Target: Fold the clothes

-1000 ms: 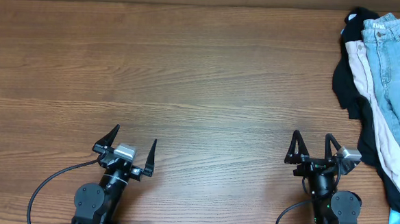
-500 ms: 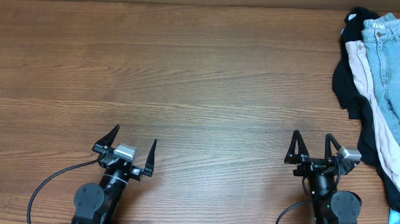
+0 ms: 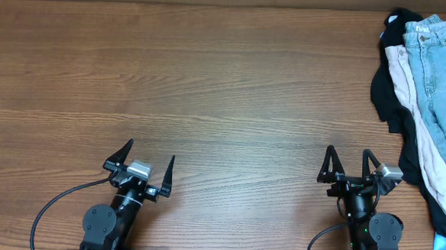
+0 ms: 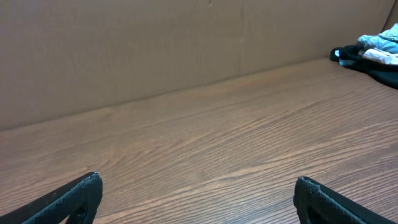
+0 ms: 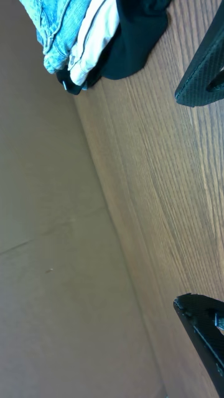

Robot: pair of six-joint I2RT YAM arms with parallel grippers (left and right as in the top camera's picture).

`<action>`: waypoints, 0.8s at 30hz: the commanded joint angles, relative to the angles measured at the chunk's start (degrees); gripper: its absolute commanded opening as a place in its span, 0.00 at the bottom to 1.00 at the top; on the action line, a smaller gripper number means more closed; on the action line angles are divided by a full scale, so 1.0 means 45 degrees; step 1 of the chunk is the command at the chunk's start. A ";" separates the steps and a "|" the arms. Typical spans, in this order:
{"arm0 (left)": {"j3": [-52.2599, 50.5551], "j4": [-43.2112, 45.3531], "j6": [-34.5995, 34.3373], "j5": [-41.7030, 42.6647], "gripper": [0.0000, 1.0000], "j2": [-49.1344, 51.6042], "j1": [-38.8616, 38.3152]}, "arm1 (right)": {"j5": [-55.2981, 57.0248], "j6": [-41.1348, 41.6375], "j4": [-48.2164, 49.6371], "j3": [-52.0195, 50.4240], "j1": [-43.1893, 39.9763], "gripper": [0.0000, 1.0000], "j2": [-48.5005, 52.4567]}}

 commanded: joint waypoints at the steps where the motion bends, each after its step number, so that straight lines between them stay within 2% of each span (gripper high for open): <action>1: -0.0053 -0.0029 -0.0301 -0.0146 1.00 -0.0121 0.0131 | 0.0019 0.0068 0.0146 -0.0126 0.0068 1.00 -0.0151; 6: -0.0053 -0.0024 -0.0306 -0.0131 1.00 -0.0121 0.0131 | -0.0272 0.0068 0.0787 -0.0126 0.0073 1.00 -0.0151; 14: -0.0049 0.0996 -0.0374 -0.0136 1.00 -0.0121 0.0131 | -0.1205 -0.0034 0.3429 -0.0063 0.0068 1.00 -0.0151; 19: 0.0325 0.1443 -0.0646 -0.0136 1.00 -0.0121 0.0131 | -0.1355 -0.0772 0.3444 0.0767 0.0068 1.00 -0.0151; 24: 0.1564 0.0962 -0.0840 -0.0146 1.00 -0.0083 0.0131 | -0.1452 -0.1564 0.3293 0.2040 0.0068 1.00 -0.0146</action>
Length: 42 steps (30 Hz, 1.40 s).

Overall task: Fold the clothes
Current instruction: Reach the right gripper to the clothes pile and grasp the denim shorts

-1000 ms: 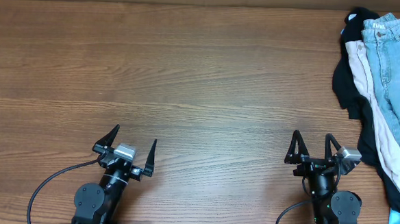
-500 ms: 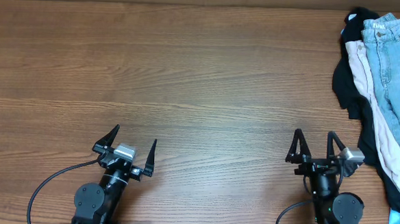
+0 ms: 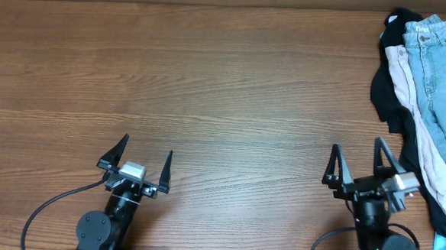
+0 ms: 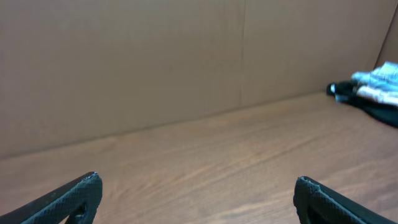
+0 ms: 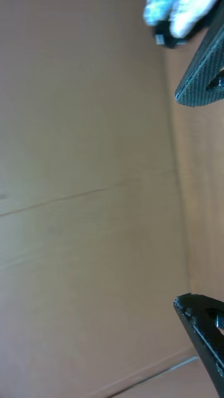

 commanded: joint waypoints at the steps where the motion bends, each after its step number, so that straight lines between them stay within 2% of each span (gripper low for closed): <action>1: 0.1593 -0.0471 -0.0345 -0.0151 1.00 0.0073 0.0131 | -0.0126 -0.0971 -0.0175 0.1423 0.0058 1.00 -0.0102; 5: 0.3390 -0.1112 -0.0340 -0.0141 1.00 0.1384 0.0131 | -0.0126 -0.1277 -0.1190 0.2953 0.0049 1.00 0.0549; 9: 0.6926 -0.2798 -0.0330 0.0049 1.00 0.4677 0.0131 | -0.0126 -0.1948 -0.3162 0.5940 0.0049 1.00 0.2943; 15: 1.4022 -0.7752 0.0053 0.0306 1.00 1.0545 0.0131 | -0.0131 -0.1962 -0.7660 1.1681 0.0049 1.00 0.8131; 19: 1.8340 -1.1205 0.0107 0.0306 1.00 1.3901 0.0131 | -0.0170 -0.3070 -1.0438 1.5130 0.0044 1.00 1.1419; 22: 2.0779 -1.3551 0.0277 0.0296 1.00 1.5956 0.0131 | -0.0170 -0.3526 -1.2988 1.7898 0.0044 1.00 1.3959; 24: 2.1566 -1.4440 0.0845 0.0165 1.00 1.7039 0.0131 | -0.0180 -0.3555 -1.4275 1.9618 0.0049 1.00 1.5703; 26: 2.1595 -1.4484 0.1627 -0.0175 1.00 1.7850 0.0131 | -0.0175 -0.3521 -1.4411 2.0312 0.0049 1.00 1.6937; 30: 2.1595 -1.4178 0.1671 -0.0714 1.00 1.9778 0.0131 | -0.0121 -0.3512 -1.3852 2.0312 -0.0165 1.00 1.8491; 34: 2.1595 -1.4008 0.1666 -0.0641 1.00 2.1051 0.0117 | 0.0364 -0.1812 -1.2619 2.0312 -0.1899 1.00 1.9642; 35: 2.1595 -1.3964 0.1666 -0.0282 1.00 2.1230 0.0117 | 0.0355 -0.1205 -1.2094 2.0312 -0.3181 1.00 2.0176; 42: 2.1595 -1.3420 0.1661 -0.0117 1.00 2.1255 0.0117 | 0.0316 -0.1273 -1.0928 2.0303 -0.6824 1.00 2.2654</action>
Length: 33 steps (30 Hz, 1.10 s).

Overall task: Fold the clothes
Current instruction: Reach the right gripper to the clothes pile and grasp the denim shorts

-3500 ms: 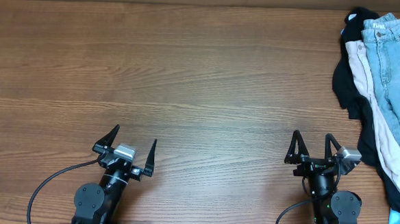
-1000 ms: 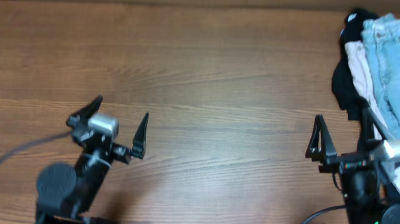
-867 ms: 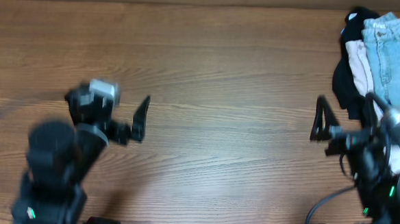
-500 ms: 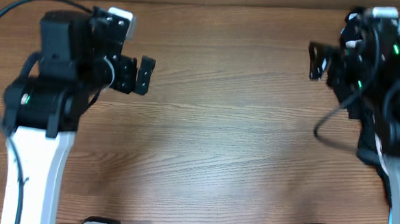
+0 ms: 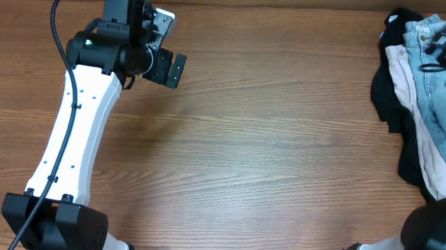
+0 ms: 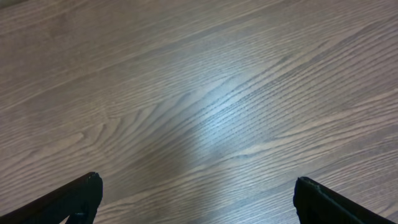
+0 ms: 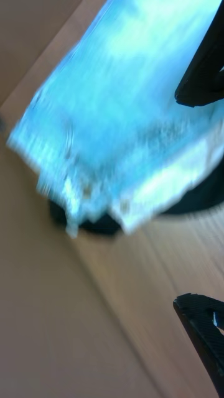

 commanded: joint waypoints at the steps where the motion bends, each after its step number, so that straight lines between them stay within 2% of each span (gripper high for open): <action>1: 0.0248 0.0175 0.0321 0.0301 1.00 -0.0160 0.0044 | 0.0068 0.0185 0.0049 0.0267 -0.1234 0.99 0.1661; 3: 0.0248 0.0160 0.0325 0.0330 1.00 -0.0141 0.0044 | 0.0063 0.0034 -0.0364 0.0267 -0.1734 0.98 0.2725; 6: 0.0248 0.0180 0.0146 0.0330 1.00 -0.0141 0.0044 | 0.0282 -0.1146 -0.0782 0.0262 -0.1948 0.92 0.4080; 8: 0.0248 0.0277 -0.0141 0.0330 1.00 -0.0141 0.0044 | 0.1175 -0.1350 -0.0787 0.0257 -0.1948 0.92 0.4726; 12: 0.0248 0.0335 -0.0209 0.0330 1.00 -0.0141 0.0044 | 0.1399 -0.1404 -0.0495 0.0257 -0.2001 0.91 0.5338; 15: 0.0248 0.0330 -0.0214 0.0330 1.00 -0.0141 0.0044 | 0.1515 -0.1506 -0.0447 0.0257 -0.2011 0.80 0.5493; 16: 0.0248 0.0330 -0.0214 0.0330 1.00 -0.0141 0.0044 | 0.1545 -0.1574 -0.0510 0.0257 -0.2006 0.66 0.5498; 17: 0.0248 0.0335 -0.0209 0.0321 1.00 -0.0141 0.0044 | 0.1549 -0.1583 -0.0583 0.0257 -0.2006 0.61 0.5498; 18: 0.0248 0.0355 -0.0209 0.0321 1.00 -0.0141 0.0044 | 0.1549 -0.1583 -0.0758 0.0257 -0.2006 0.45 0.5498; 19: 0.0248 0.0423 -0.0209 0.0316 1.00 -0.0141 0.0044 | 0.1549 -0.1583 -0.0835 0.0257 -0.2006 0.33 0.5498; 20: 0.0248 0.0597 -0.0209 0.0325 1.00 -0.0141 0.0044 | 0.1515 -0.1569 -0.0874 0.0257 -0.2006 0.06 0.5493; 26: 0.0248 0.1287 -0.0209 0.0330 1.00 -0.0141 0.0044 | -0.0568 -0.1428 -0.0991 0.0379 -0.2006 0.04 0.4872; 33: 0.0248 0.1549 -0.0219 0.0325 1.00 -0.0141 0.0058 | -0.1185 -0.1447 -0.2550 0.1535 -0.1919 0.04 0.3322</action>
